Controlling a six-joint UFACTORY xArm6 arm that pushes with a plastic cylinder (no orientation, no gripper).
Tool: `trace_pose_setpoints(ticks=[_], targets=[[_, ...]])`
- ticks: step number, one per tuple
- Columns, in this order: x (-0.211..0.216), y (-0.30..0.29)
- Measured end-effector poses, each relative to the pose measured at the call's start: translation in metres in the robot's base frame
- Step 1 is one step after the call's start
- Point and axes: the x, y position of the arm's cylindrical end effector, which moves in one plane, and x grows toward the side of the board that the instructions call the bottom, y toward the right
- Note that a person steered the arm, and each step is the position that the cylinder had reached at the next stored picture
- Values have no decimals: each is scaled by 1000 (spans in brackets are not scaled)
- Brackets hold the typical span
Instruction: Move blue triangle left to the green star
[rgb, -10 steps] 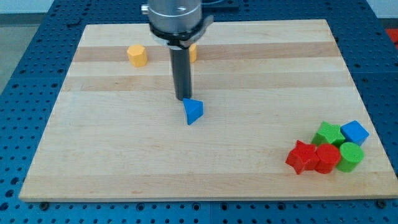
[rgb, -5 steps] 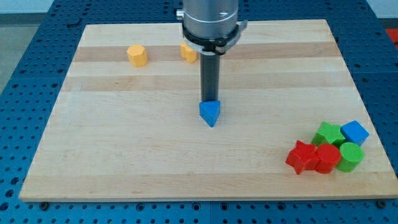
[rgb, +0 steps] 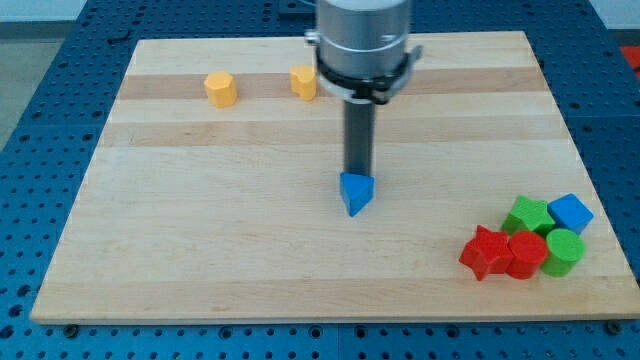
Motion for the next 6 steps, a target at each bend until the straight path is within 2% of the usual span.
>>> trace_pose_setpoints(ticks=[1,2,3,4,5,6], targets=[[0,22],[-23,9],[-32,-36],[-27,-86],[-6,-110],[11,-105]])
